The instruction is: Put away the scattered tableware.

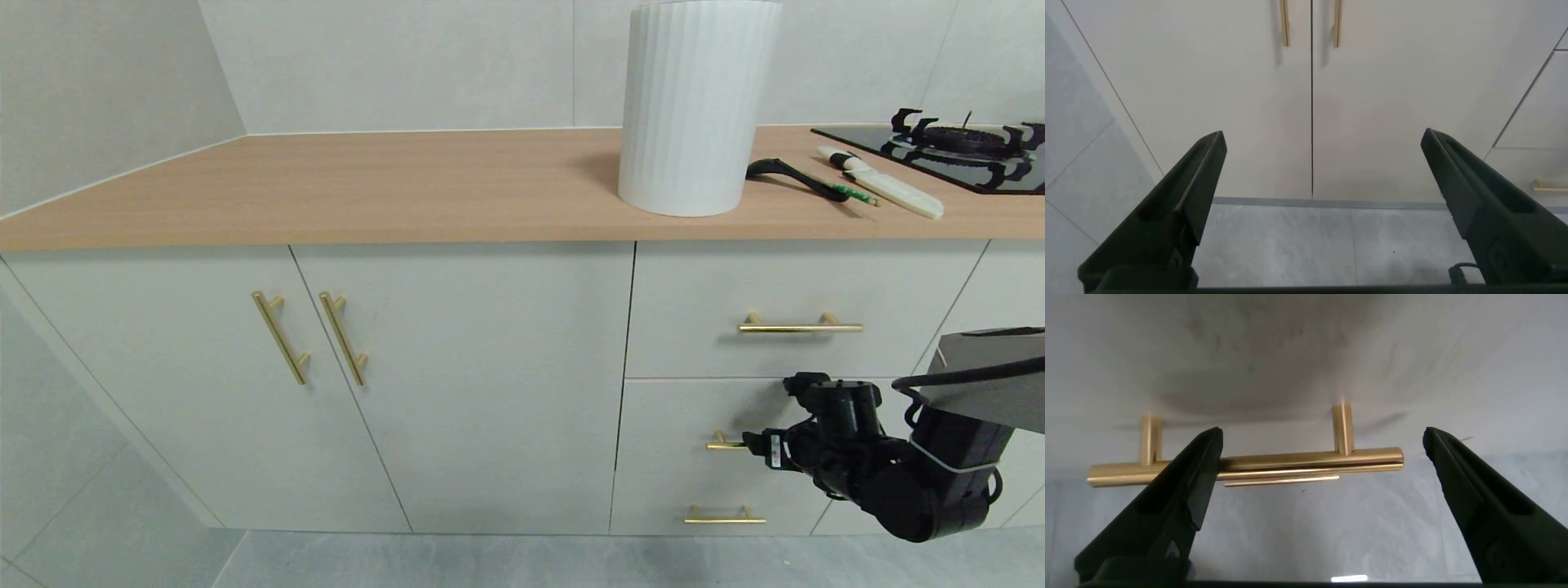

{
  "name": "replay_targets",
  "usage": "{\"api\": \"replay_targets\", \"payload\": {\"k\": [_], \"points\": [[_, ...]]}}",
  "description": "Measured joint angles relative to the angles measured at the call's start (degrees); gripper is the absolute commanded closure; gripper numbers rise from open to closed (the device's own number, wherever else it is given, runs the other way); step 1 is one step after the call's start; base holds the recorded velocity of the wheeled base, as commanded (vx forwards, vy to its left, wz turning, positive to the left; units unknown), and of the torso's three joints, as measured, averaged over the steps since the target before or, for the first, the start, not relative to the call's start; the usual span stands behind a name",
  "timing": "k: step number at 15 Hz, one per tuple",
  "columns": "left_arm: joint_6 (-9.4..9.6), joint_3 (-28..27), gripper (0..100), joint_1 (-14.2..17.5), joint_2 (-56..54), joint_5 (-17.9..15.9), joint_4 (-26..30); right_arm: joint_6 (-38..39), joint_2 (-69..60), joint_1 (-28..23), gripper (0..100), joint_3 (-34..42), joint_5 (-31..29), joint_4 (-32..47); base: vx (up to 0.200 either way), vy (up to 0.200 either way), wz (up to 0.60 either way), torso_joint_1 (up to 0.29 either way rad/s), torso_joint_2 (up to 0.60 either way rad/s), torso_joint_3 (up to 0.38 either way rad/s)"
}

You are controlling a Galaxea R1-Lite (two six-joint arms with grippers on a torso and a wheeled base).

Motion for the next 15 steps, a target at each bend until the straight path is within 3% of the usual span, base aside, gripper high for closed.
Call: {"api": "replay_targets", "payload": {"k": [15], "points": [[0.0,0.0,0,0.0,0.0,-0.01,0.0,-0.55,1.84,0.0,0,0.17,-1.21,0.28,0.0,0.0,0.0,0.0,0.0,0.0]]}}
